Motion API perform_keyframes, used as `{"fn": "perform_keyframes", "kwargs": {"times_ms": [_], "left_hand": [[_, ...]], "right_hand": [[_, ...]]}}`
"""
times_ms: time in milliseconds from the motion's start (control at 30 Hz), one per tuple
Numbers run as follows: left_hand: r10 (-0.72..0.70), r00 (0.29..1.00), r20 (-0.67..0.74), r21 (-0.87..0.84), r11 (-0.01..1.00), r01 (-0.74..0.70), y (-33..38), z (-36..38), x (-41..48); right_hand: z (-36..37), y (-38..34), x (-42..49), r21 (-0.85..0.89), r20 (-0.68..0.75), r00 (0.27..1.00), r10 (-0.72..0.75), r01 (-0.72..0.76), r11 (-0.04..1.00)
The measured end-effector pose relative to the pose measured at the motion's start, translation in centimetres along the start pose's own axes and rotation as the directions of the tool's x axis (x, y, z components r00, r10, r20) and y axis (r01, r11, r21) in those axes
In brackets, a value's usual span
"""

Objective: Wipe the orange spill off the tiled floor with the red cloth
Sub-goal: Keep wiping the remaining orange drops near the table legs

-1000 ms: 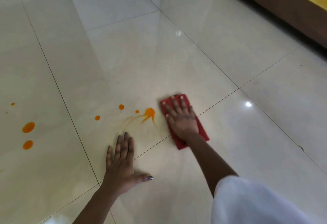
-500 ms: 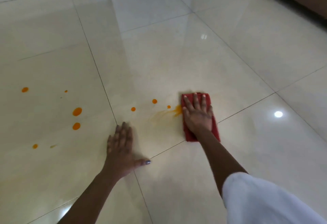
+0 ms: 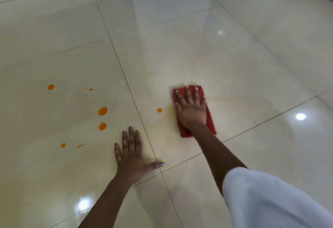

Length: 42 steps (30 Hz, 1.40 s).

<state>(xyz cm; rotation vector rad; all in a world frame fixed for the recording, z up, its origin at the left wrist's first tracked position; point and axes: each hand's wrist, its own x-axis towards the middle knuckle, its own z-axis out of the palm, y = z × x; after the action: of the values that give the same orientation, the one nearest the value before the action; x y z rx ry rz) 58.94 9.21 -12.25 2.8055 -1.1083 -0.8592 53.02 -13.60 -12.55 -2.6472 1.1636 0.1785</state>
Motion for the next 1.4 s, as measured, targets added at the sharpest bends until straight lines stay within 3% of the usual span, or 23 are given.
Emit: {"fn": "perform_keyframes", "kwargs": {"times_ms": [133, 233, 300, 367, 467, 533, 667, 767, 967, 1133, 1233, 1300, 1400], "left_hand": [[0.029, 1.0, -0.011, -0.021, 0.999, -0.029, -0.4, -0.1, -0.3], [0.026, 0.999, -0.033, 0.003, 1.0, -0.026, -0.4, 0.0, -0.4], [0.011, 0.999, -0.043, 0.016, 1.0, -0.01, -0.3, 0.2, -0.1], [0.015, 0.999, -0.049, 0.016, 1.0, -0.015, -0.2, 0.2, 0.0], [0.031, 0.998, -0.062, -0.001, 1.0, -0.031, -0.5, 0.3, 0.0], [0.042, 0.997, -0.059, -0.015, 0.999, -0.043, -0.5, 0.2, -0.1], [0.028, 0.999, -0.046, -0.014, 0.999, -0.029, -0.5, -0.1, -0.3], [0.012, 0.998, -0.055, 0.031, 0.999, -0.01, -0.3, -0.4, -0.3], [0.187, 0.981, -0.051, 0.054, 0.981, -0.184, 3.5, -0.3, -0.1], [0.167, 0.986, -0.023, 0.106, 0.981, -0.164, 5.5, 1.0, 1.0], [0.184, 0.982, -0.052, 0.105, 0.979, -0.178, 5.2, 1.2, 0.8], [0.192, 0.979, -0.063, 0.096, 0.978, -0.186, 5.2, 1.2, 1.0], [0.193, 0.98, -0.047, 0.093, 0.978, -0.188, 5.2, 1.1, 1.0]], "right_hand": [[1.6, -6.1, -3.2, -0.019, 0.06, 0.937, -0.343, 0.345, 0.939], [2.7, -2.5, -9.5, -0.041, 0.006, 0.882, -0.471, 0.471, 0.881], [2.1, 2.1, -10.6, -0.078, -0.018, 0.921, -0.39, 0.388, 0.918], [0.9, 5.5, -7.5, -0.099, -0.023, 0.979, -0.202, 0.198, 0.975], [-0.9, 3.5, 0.1, -0.024, -0.017, 1.0, -0.005, 0.005, 1.0], [-0.5, -1.1, 2.3, -0.023, 0.008, 0.997, -0.078, 0.078, 0.997], [2.0, -6.6, -2.9, -0.07, 0.055, 0.918, -0.394, 0.397, 0.915], [2.8, -3.1, -7.8, -0.073, 0.033, 0.918, -0.396, 0.397, 0.915], [1.4, 8.6, -12.1, -0.02, -0.035, 0.999, 0.009, -0.01, 1.0], [-0.6, 16.0, -7.7, -0.052, -0.062, 0.952, 0.299, -0.302, 0.952], [-2.6, 17.4, -2.7, 0.026, -0.058, 0.913, 0.403, -0.402, 0.915], [-3.0, 15.1, 0.7, 0.032, -0.051, 0.929, 0.367, -0.366, 0.93], [-1.7, 7.2, 2.1, -0.022, 0.014, 0.997, 0.075, -0.075, 0.997]]}}
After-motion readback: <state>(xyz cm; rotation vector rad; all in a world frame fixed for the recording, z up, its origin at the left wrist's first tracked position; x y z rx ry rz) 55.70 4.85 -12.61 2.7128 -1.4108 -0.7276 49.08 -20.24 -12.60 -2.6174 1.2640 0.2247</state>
